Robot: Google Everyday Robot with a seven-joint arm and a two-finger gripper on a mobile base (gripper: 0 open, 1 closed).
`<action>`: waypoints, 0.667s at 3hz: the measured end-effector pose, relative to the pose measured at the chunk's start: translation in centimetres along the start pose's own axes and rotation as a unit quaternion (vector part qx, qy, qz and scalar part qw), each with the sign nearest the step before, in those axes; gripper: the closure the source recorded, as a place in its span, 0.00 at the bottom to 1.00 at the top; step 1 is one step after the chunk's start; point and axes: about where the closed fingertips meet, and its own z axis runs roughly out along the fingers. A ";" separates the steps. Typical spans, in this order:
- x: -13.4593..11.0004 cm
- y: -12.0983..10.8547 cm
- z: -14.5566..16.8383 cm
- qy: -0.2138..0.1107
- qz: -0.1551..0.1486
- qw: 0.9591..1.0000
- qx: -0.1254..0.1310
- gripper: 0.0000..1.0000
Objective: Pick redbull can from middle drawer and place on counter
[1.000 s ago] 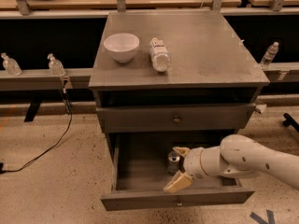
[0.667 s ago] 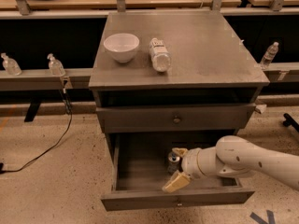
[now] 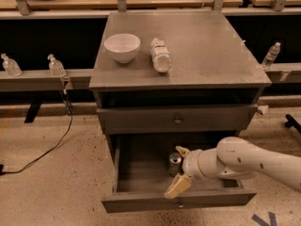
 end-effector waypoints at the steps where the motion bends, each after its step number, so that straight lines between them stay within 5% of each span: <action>1: 1.2 -2.6 0.6 -0.016 -0.012 0.999 0.031 0.00; 2: 2.3 -4.8 1.0 -0.020 -0.017 0.998 0.063 0.00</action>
Offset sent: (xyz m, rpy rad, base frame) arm 0.0665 -0.0433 -0.0310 -0.0076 -0.1885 -0.1140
